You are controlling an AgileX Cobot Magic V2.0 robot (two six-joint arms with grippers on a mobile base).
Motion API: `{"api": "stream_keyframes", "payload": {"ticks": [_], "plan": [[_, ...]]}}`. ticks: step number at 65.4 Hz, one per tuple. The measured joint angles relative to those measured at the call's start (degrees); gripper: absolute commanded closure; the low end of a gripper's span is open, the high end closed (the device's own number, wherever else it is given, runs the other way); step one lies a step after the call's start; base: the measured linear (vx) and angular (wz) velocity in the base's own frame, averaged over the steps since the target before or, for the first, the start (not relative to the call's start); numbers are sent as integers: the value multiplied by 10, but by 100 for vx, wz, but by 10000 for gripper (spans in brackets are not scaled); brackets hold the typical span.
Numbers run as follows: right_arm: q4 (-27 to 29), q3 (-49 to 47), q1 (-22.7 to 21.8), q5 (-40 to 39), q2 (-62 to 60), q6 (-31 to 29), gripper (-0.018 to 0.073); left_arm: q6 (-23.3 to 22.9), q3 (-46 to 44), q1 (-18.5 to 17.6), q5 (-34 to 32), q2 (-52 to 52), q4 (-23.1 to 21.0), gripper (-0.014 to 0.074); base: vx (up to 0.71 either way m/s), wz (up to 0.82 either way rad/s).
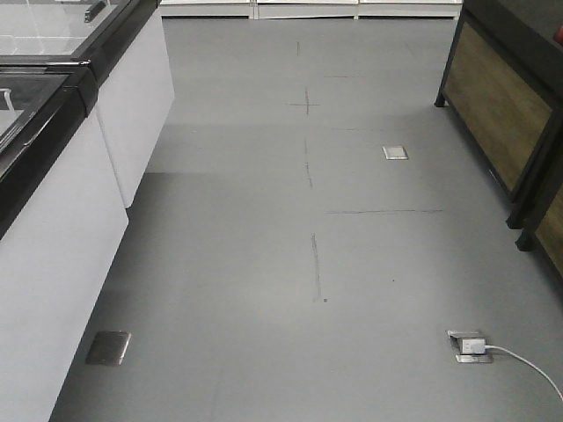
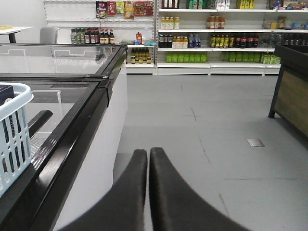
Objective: Left arm holds basket, right arm returns cookies
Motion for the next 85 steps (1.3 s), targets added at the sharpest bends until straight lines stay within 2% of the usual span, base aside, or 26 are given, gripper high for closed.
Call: {"api": "stream_keyframes", "payload": {"ticks": [14,27,36,41,54,60,74,85], "plan": [[0,0,0,0,0,0,562,0,-8,0,24,1,0,525,0,0],[0,0,0,0,0,0,562,-2,-50,0,78,22,-1,344,0,0],[0,0,0,0,0,0,562,-42,-71,0,113,41,-2,218,0,0],[0,0,0,0,0,0,562,-68,-74,0,131,54,-3,187,0,0],[0,0,0,0,0,0,562,-144,-80,0,200,132,-20,182,0,0],[0,0,0,0,0,0,562,-155,-90,0,223,182,-42,182,0,0],[0,0,0,0,0,0,562,-175,-159,1,228,275,-96,182,0,0],[0,0,0,0,0,0,562,-200,-224,31,245,324,-123,182,0,0]]}}
